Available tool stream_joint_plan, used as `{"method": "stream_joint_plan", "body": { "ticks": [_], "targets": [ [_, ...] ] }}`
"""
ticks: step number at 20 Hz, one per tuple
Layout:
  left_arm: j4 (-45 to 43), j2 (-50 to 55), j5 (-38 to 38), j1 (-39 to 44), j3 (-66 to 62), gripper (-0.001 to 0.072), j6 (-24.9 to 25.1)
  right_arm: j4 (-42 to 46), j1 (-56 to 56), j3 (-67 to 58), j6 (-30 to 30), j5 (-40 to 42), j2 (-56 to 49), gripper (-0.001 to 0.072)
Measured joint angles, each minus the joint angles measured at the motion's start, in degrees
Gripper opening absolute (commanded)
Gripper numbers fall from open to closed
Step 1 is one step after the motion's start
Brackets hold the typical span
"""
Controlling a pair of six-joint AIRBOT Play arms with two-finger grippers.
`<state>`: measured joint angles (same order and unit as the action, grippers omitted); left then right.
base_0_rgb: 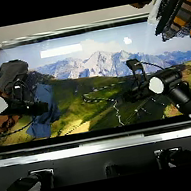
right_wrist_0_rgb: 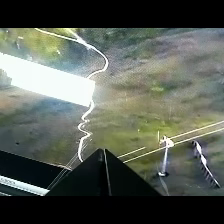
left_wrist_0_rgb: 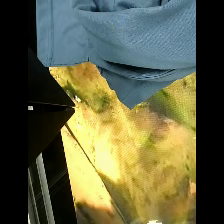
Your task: Fold the clothes and pants, and hang the long-sleeved shirts on hangers.
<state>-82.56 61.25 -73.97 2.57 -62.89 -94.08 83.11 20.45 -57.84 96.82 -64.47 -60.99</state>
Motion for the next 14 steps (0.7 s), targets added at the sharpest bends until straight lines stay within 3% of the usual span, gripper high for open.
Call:
{"method": "stream_joint_plan", "body": {
  "ticks": [5, 6, 7, 8, 14],
  "targets": [
    [0.0, 0.0, 0.0, 0.0, 0.0, 0.0021, 0.0, 0.0, 0.0, 0.0, 0.0, 0.0, 0.0, 0.0028],
    [0.0, 0.1, 0.0, 0.0, 0.0, 0.0052, 0.0, 0.0, 0.0, 0.0, 0.0, 0.0, 0.0, 0.0028],
    [0.0, 0.2, 0.1, 0.0, 0.0, 0.0431, 0.0, 0.0, 0.0, 0.0, 0.0, 0.0, 0.0, 0.0028],
    [-0.3, 0.3, 0.2, 0.0, 0.0, 0.072, -0.2, 0.0, 0.0, 0.0, 0.0, 0.1, 0.0, 0.0028],
    [-10.4, 4.0, 0.0, -2.8, 0.6, 0.072, -6.5, -0.1, 0.0, 0.0, 0.0, 0.2, 0.0, 0.0028]
  ]
}}
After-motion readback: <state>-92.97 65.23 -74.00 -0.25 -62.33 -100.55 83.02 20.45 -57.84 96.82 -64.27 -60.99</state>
